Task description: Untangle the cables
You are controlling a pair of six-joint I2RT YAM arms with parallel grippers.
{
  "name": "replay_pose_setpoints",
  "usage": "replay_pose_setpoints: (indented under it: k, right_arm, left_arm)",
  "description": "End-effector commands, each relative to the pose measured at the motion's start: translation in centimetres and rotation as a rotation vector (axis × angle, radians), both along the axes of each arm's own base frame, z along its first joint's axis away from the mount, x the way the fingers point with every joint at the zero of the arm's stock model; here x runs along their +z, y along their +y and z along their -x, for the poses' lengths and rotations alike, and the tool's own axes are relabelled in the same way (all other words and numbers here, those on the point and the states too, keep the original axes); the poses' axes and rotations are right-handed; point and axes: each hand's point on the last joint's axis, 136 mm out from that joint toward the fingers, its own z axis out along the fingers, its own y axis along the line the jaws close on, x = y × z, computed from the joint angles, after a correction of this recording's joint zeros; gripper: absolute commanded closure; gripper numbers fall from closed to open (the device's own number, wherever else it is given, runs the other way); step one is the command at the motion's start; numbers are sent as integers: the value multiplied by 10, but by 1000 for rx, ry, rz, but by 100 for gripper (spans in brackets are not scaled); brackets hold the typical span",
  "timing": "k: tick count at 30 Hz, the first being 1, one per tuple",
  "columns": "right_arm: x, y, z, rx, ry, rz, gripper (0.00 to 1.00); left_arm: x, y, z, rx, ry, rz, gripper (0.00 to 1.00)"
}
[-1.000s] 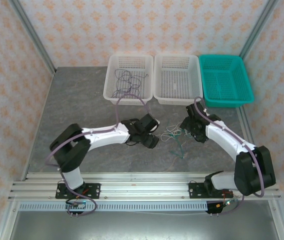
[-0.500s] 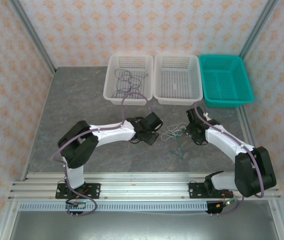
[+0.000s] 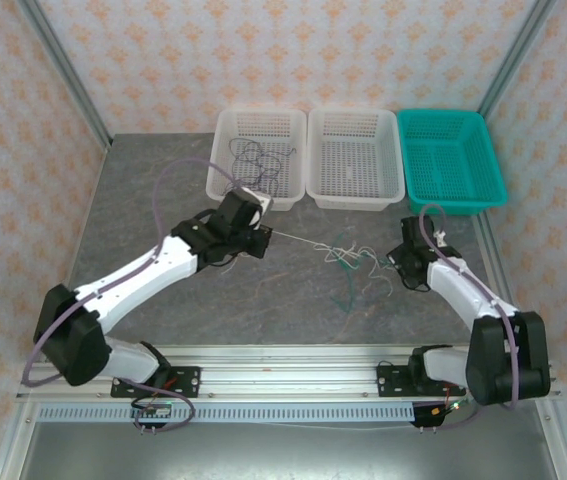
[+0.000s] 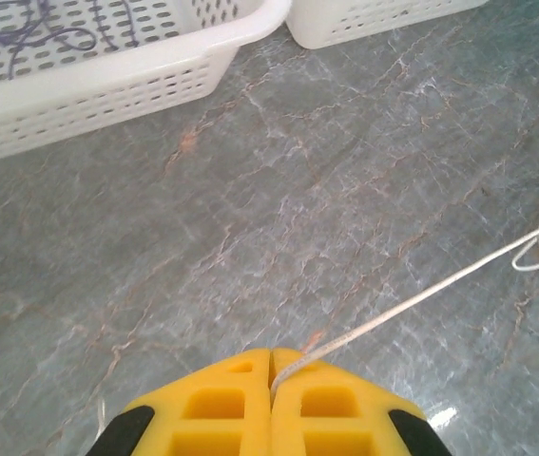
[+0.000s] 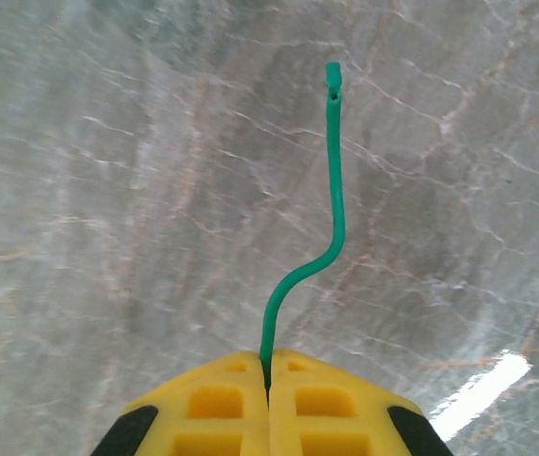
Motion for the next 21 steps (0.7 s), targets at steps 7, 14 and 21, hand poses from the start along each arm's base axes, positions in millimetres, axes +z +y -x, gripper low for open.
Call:
replay_pose_setpoints:
  k: [7,14,21]
  right_arm:
    - [-11,-78,49,-241,144,219,93]
    - [-18,-28,20,-21,48,49,81]
    - [20,-18,20,100,10,118,29]
  left_arm:
    - [43,128,-2,373,-63,56,100]
    - [17,61,4,157,24,223,100]
    - [39,37,8,83,-19,252,100]
